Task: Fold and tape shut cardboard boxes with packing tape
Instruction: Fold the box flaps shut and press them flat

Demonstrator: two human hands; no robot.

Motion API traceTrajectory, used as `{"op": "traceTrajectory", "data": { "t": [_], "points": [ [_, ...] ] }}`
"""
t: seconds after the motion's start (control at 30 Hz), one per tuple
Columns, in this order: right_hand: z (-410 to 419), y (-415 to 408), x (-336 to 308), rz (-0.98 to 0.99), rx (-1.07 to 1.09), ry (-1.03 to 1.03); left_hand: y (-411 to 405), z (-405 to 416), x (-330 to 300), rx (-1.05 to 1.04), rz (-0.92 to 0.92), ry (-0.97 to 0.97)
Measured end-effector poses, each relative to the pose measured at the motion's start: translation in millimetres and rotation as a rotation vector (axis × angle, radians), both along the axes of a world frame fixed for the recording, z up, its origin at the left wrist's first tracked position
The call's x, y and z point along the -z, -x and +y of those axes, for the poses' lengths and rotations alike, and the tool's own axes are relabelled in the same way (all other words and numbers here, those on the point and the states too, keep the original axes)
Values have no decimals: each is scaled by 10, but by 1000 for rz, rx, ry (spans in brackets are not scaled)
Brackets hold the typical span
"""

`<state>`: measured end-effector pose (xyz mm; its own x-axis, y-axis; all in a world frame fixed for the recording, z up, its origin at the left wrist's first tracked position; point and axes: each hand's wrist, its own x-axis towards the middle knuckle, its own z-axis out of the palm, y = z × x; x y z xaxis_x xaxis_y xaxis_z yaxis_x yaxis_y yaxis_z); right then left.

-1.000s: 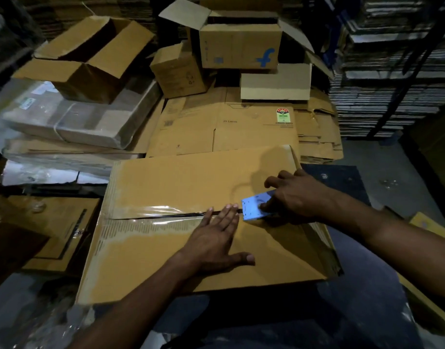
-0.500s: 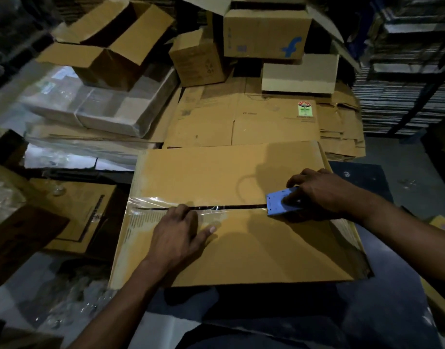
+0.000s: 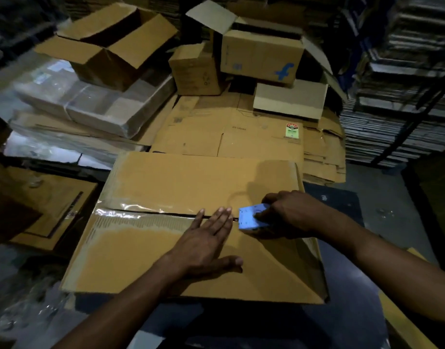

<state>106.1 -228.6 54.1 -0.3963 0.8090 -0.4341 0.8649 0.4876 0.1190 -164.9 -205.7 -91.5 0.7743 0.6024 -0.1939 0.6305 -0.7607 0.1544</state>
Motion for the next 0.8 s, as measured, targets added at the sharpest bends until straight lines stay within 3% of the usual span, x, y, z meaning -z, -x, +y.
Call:
{"op": "traceTrajectory", "data": {
  "t": [0.23, 0.47, 0.67, 0.8],
  "points": [
    [43, -23, 36, 31, -17, 85, -354, -140, 120, -134, -22, 25],
    [166, 89, -252, -40, 22, 131, -308, -91, 185, -133, -17, 32],
    [98, -410, -364, -164, 214, 99, -307, -82, 195, -147, 0, 40],
    [14, -521, -307, -139, 167, 111, -347, -142, 83, -132, 56, -7]
  ]
}}
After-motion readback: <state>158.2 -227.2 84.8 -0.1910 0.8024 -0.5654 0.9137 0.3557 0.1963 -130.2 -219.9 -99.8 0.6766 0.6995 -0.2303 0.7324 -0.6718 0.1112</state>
